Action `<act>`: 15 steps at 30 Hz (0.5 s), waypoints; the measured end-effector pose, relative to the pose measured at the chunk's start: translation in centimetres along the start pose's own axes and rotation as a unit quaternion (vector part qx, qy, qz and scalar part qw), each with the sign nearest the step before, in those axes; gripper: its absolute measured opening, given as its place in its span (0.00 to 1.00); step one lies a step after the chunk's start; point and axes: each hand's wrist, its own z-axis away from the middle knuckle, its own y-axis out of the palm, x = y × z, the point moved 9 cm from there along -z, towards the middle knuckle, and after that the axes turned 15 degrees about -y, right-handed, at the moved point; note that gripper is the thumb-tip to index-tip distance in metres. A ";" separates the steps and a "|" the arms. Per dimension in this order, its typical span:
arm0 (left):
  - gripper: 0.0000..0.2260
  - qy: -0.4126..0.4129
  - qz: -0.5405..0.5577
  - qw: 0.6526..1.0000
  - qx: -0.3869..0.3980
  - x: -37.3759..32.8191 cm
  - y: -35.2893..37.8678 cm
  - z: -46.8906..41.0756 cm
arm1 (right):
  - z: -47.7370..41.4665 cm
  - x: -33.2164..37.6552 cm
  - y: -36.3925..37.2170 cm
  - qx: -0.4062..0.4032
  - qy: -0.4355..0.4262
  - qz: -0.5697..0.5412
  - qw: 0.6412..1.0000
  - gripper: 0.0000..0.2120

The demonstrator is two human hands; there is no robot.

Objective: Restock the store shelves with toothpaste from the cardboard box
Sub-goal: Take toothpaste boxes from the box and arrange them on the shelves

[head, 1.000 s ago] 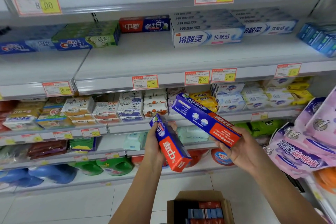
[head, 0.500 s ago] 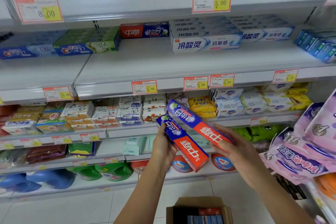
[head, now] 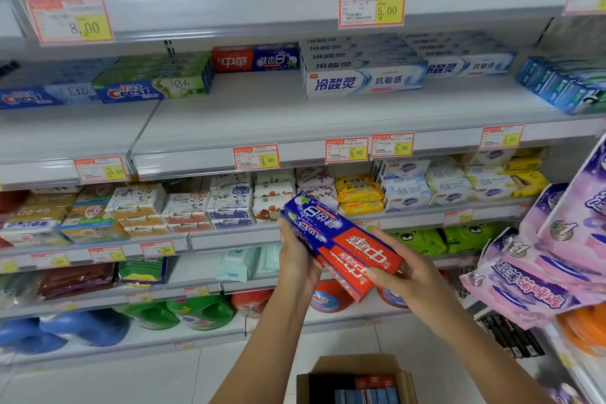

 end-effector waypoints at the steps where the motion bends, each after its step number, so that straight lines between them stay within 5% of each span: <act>1: 0.23 0.004 -0.005 1.000 0.000 -0.1 0.1 0.1 | 0.0 -0.1 0.0 0.010 0.011 0.017 1.000 0.29; 10: 0.10 -0.005 -0.106 0.993 0.048 0.4 2.4 1.8 | 0.1 0.7 -1.4 0.013 0.045 0.011 0.999 0.14; 15: 0.14 0.024 -0.139 0.987 0.070 0.2 3.7 3.0 | 0.8 1.7 -1.3 0.033 0.032 0.114 0.992 0.25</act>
